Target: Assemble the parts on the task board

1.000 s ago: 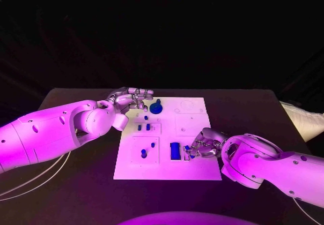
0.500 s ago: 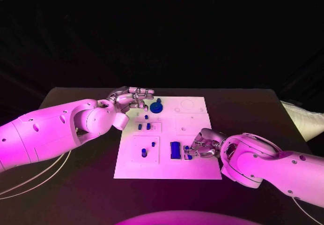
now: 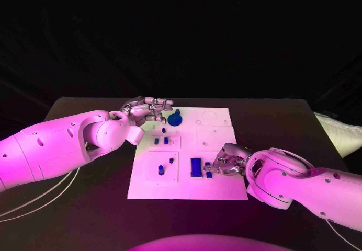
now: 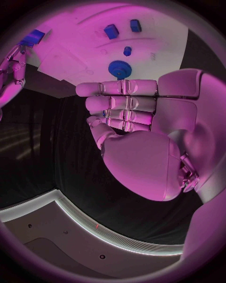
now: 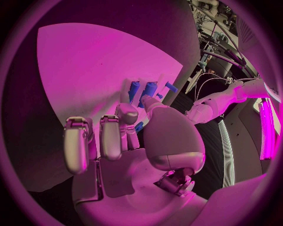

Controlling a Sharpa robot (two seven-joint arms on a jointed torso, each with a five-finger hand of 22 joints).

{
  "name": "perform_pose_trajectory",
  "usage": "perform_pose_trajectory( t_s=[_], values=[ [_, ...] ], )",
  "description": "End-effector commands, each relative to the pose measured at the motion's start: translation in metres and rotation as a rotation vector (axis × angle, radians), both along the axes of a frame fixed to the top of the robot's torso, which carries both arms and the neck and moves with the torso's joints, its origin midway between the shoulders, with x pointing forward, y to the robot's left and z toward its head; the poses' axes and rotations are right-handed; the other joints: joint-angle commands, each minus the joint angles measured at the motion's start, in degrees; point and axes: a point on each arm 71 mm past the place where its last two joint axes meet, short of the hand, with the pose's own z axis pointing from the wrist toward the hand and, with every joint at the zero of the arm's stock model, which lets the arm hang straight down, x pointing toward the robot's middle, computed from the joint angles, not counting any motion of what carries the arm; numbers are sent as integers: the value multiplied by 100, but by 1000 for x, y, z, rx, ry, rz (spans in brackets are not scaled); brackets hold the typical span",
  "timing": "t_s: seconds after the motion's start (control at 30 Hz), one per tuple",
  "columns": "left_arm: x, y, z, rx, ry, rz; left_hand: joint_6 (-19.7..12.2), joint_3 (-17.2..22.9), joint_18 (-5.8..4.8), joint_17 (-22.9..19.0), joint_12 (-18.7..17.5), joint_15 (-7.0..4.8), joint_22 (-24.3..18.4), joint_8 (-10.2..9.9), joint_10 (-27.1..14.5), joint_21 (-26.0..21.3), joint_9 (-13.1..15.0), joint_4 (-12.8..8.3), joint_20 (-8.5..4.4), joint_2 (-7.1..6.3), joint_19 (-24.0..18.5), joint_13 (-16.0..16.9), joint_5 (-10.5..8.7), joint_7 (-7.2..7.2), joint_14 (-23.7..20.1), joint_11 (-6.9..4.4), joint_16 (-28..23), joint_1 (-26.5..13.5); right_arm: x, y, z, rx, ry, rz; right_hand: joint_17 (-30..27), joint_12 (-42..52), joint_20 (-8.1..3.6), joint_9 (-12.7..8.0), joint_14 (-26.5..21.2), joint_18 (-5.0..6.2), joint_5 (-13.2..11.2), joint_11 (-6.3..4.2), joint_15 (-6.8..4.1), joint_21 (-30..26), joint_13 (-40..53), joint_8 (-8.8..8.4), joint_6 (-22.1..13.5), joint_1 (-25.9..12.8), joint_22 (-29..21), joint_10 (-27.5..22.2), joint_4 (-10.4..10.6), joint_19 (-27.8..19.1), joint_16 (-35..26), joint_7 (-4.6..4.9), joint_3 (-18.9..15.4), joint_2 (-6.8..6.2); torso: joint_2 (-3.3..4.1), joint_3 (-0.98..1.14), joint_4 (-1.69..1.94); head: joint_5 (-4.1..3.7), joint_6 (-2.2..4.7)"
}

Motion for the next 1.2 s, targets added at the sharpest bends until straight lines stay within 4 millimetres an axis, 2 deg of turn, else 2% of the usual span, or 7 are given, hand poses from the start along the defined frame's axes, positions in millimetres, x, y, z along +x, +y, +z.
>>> perform_pose_trajectory(
  t_s=[0.03, 0.13, 0.3, 0.4, 0.63, 0.9, 1.2],
  values=[
    [-1, -3, 1, -9, -4, -24, -28, 11, 108, -6, 23, -6, 7, 15, -32, 3, 3, -15, -6, 16, -36, -6, 21, 31, -40, -1, -1, 14, -1, 2, 0, -11, -4, 19, 186, 21, -47, 7, 359, -93, -81, 6, -29, 19, 17, -32, 40, -76, 766, 42, 50, 48, 20, 10, -146, 6, -3, -3, 0, -4, -3],
    [-1, -3, 1, -9, -4, -24, -28, 11, 108, -6, 23, -6, 7, 15, -32, 3, 3, -15, -6, 16, -36, -6, 21, 31, -40, -1, -1, 14, -2, 2, 1, -9, -9, 18, 187, 16, -49, 18, 359, -93, -163, 4, -29, 18, 38, -34, 42, -122, 767, 44, 158, 49, 20, 7, -336, 35, -4, -1, -4, -5, -1],
    [-1, -3, 1, -9, -4, -24, -28, 11, 108, -6, 23, -6, 7, 15, -32, 3, 3, -15, -6, 16, -36, -6, 21, 31, -40, -1, -1, 14, -3, -1, 2, -10, -13, 20, 199, 26, -50, 23, 362, -93, -180, 3, -31, 19, 56, -34, 45, -78, 770, 49, 164, 50, 28, 5, -397, 55, -4, 0, -2, -12, 3],
    [-1, -2, 1, -9, -3, -23, -28, 11, 108, -6, 23, -6, 7, 15, -32, 3, 3, -15, -6, 16, -36, -6, 21, 31, -40, -1, -1, 14, -5, -4, 2, -12, -11, 23, 186, -5, -51, 32, 358, -90, -250, 4, -31, 9, 62, -41, 34, 167, 761, 37, 50, 42, 16, 8, -492, 70, -2, 2, -3, -14, 7],
    [0, -1, 1, -7, -3, -21, -28, 11, 108, -6, 23, -6, 7, 15, -32, 3, 3, -15, -6, 16, -36, -6, 21, 31, -40, -1, -1, 14, -6, -8, 1, -20, -2, 41, 153, -106, -39, 46, 350, -83, -648, 19, -18, -17, 44, -62, 0, 708, 735, -8, -293, 19, -17, 30, -665, 81, -1, 4, -8, -18, 16],
    [0, -2, 1, -8, -3, -23, -32, 17, 105, -9, 26, -3, 13, 16, -38, 6, 3, -14, -4, 18, -38, -7, 20, 34, -41, 2, 2, 3, -3, -9, -3, -45, 3, 46, 172, -96, -38, 52, 355, -86, -739, 15, -19, -8, 67, -61, 9, 869, 750, 2, -386, 29, -4, 25, -710, 180, -2, -4, 4, -25, 14],
    [0, -2, 1, -7, -2, -22, -32, 17, 105, -9, 26, -3, 13, 16, -38, 6, 3, -14, -4, 18, -38, -7, 20, 34, -41, 2, 2, 3, 0, -6, -11, -61, 6, 44, 176, -104, -41, 56, 357, -87, -910, 10, -24, -6, 79, -66, 11, 1043, 755, 5, -500, 32, -1, 19, -733, 281, 7, 4, 7, -4, -3]
  ],
)
